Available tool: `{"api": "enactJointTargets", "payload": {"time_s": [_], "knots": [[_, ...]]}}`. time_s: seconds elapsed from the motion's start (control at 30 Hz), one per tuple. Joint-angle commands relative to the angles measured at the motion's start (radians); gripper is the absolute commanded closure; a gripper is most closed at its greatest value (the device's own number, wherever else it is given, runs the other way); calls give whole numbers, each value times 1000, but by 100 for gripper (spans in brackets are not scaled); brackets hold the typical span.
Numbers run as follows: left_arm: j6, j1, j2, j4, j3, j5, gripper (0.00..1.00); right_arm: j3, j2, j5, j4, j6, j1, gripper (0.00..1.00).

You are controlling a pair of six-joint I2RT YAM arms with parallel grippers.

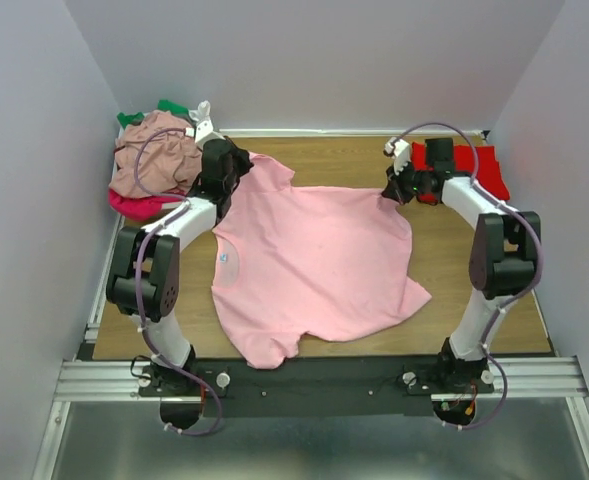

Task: Fold and stack the t-shirts
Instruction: Flatten the tshirt out

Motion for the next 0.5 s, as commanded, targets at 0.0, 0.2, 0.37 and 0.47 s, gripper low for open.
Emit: {"api": "enactJointTargets", "payload": {"time_s": [0.0, 0.2, 0.37, 0.47], "knots": [[50, 6, 80, 23, 121, -20, 100, 130, 100, 104, 118, 94, 22, 100], [81, 15, 181, -29, 230, -48, 100, 285, 220, 185, 144, 186, 33, 100], [108, 21, 160, -6, 234, 29, 100, 285, 157, 158, 139, 206, 37, 100], [125, 21, 51, 43, 168, 90, 100, 210, 4, 147, 124, 162, 36, 100]]}}
